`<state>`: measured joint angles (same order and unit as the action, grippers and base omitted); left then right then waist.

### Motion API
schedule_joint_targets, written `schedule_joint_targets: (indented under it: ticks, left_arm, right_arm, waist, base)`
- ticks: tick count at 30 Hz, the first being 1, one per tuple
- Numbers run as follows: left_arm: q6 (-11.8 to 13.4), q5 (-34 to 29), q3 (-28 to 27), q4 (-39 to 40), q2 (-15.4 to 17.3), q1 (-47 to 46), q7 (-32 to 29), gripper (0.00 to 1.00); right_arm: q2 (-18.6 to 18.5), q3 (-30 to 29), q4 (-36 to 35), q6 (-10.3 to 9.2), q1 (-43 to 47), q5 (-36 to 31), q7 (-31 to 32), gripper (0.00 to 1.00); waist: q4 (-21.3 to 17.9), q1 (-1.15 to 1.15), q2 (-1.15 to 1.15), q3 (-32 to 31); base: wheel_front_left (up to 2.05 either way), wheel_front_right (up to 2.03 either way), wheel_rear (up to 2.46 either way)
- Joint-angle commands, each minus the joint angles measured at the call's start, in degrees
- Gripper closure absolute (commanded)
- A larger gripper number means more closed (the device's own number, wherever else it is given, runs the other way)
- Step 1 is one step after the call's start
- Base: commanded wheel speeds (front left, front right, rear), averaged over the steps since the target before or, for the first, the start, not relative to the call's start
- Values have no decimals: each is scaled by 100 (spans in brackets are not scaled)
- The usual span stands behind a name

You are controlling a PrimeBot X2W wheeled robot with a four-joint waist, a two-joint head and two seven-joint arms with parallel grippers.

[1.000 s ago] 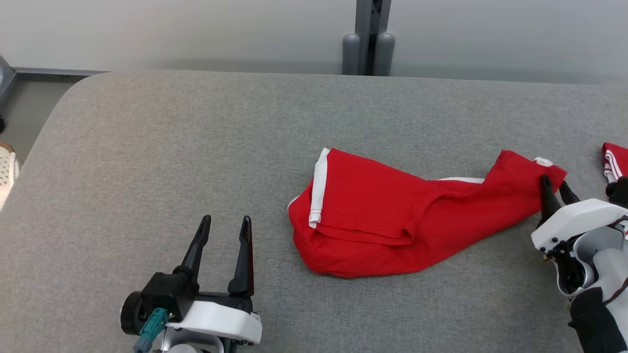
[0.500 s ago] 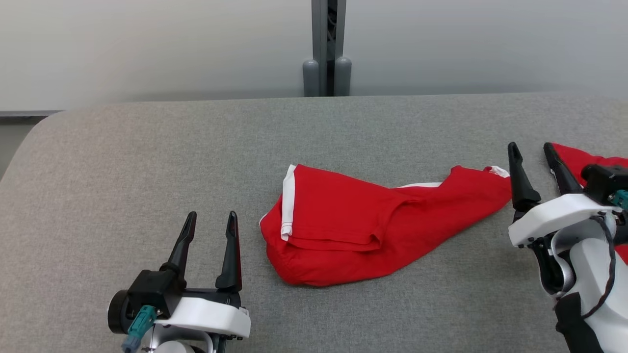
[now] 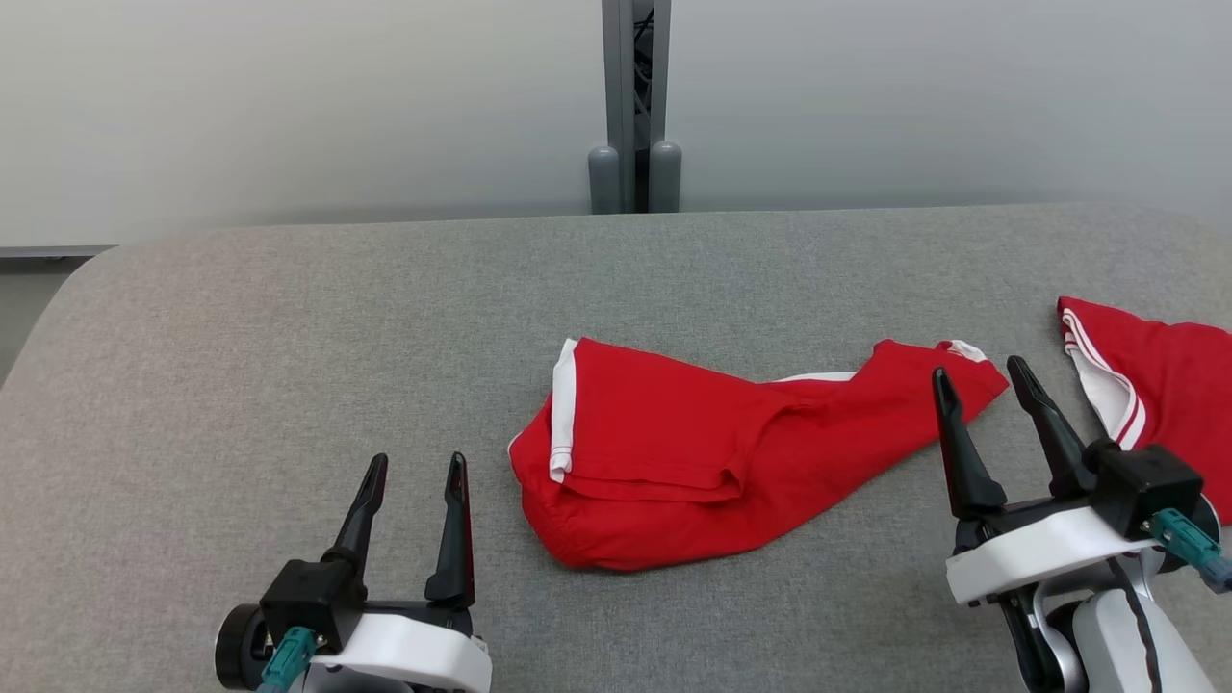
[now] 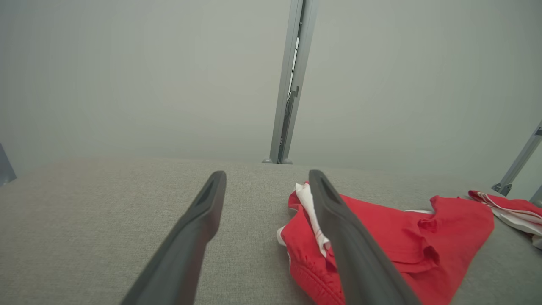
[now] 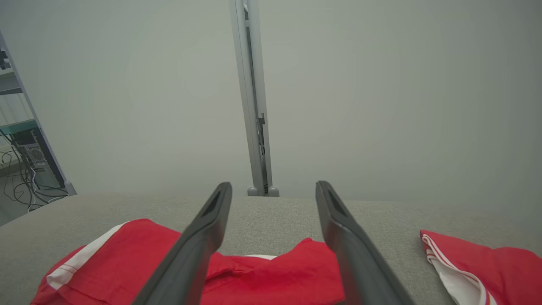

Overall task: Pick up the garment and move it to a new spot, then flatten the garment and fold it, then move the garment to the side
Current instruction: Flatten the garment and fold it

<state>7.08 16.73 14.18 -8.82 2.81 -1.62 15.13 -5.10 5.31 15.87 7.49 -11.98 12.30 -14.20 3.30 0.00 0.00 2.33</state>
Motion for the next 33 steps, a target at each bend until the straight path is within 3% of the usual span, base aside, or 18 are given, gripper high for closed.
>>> schedule_joint_targets:
  ticks: [1, 7, 14, 21, 33]
  left_arm:
    - [9, 12, 5, -8, 23, -22, 1, 0]
    - [-12, 35, 39, -14, 23, -132, 1, 0]
    - [-5, 113, 203, -19, 25, -261, 1, 0]
    - [70, 266, 441, -22, 23, -392, 1, 0]
    - [196, 403, 633, 10, 22, -373, 1, 0]
  right_arm:
    - [15, -45, -101, 1, 65, -56, 54, 0]
    - [57, 107, -419, 1, 66, -133, 257, 0]
    - [-13, 1276, -431, 1, -199, -104, 744, 0]
    - [-90, 2185, 179, 0, -717, -35, 1205, 0]
    - [-52, 2161, 1092, 0, -1147, 138, 1095, 0]
  waist:
    - [24, 0, 0, 2]
    - [184, 0, 0, 53]
    - [514, 0, 0, 234]
    - [1088, 0, 0, 455]
    - [1758, 0, 0, 674]
  base:
    - [0, 0, 0]
    - [0, 0, 0]
    - [0, 0, 0]
    - [0, 0, 0]
    - [0, 0, 0]
